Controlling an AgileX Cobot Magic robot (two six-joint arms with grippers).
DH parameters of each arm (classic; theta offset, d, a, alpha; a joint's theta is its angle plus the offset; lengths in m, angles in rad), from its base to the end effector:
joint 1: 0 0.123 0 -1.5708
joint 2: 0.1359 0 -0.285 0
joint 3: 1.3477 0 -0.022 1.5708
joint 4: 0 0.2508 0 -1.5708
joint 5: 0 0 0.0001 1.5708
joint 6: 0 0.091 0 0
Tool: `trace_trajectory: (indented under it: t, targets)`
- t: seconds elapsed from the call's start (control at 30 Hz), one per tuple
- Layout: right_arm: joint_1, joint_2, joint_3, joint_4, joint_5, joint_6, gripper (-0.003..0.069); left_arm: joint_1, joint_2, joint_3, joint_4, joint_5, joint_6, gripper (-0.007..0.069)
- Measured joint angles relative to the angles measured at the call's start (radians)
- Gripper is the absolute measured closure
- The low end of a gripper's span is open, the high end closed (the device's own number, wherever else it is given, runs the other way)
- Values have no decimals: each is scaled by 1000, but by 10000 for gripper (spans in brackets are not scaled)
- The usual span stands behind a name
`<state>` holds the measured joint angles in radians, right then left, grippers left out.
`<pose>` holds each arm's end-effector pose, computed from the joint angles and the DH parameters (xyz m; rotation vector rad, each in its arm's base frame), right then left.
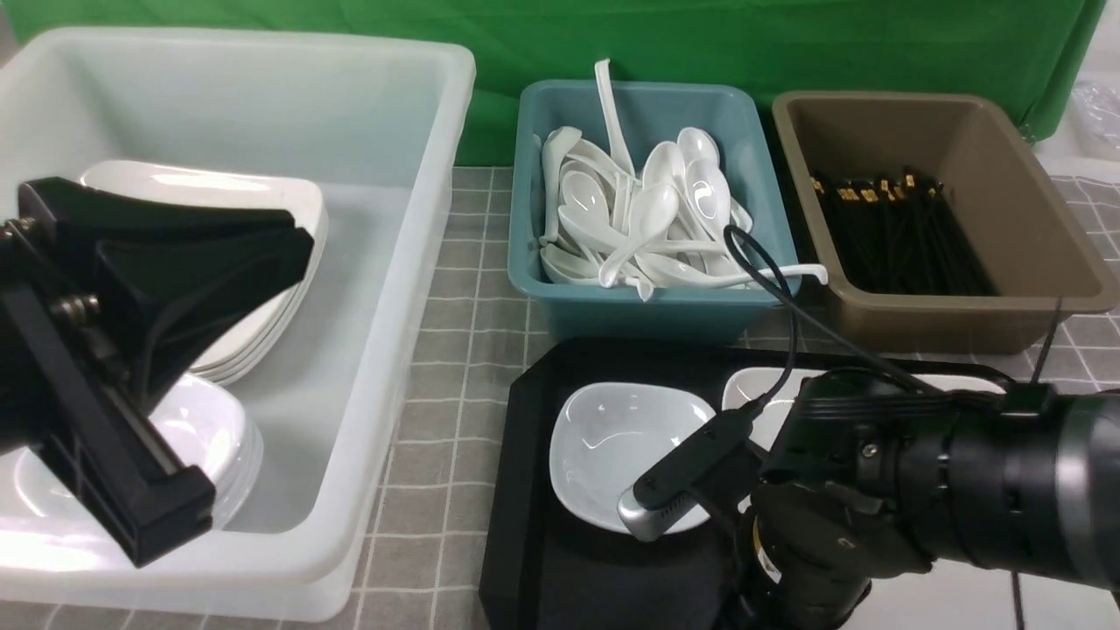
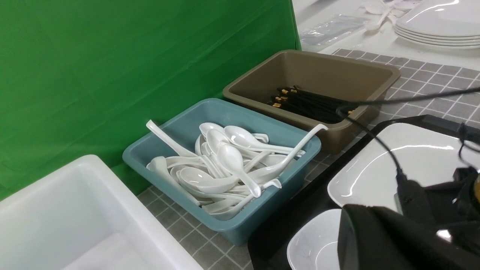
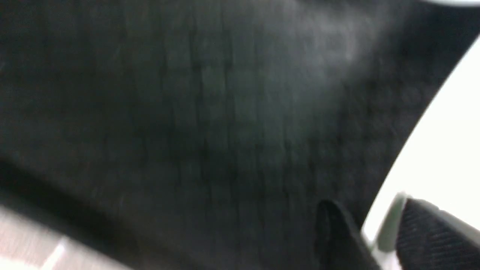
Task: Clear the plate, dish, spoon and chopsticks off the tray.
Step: Use the right arm to grab a plate from the dinner plate, then use the right arm to put the plate into the large storage box on the left
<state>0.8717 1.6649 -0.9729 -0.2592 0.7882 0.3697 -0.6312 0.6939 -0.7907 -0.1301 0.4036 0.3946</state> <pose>0.2064 0.2198 0.1882 -0.9457 2.7211 -0.0861 0.1094 -0.0857 0.3812 0.8195 1.5993 -0.3011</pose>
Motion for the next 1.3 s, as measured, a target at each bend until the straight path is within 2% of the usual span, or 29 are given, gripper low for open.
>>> trace_trajectory:
  t: [0.07,0.2,0.33,0.63,0.97,1.13,1.3]
  targets:
    - [12,-37,-16,-4,44,0,464,0,0,0,0,0,0,603]
    - [38,-181,-105,-14,237,1,558,0,0,0,0,0,-1,603]
    - [39,-259,-163,-31,370,1,596,0,0,0,0,0,-5,603]
    - [50,-333,-248,-14,377,-12,600,0,0,0,16,0,-5,603]
    - [238,-352,-478,-2,380,-29,600,0,0,-42,38,46,-11,603]
    - [271,-349,-570,2,381,-92,600,0,0,-42,113,71,-82,603]
    - [262,-297,-722,-62,363,-269,600,0,-22,-42,321,139,-295,603]
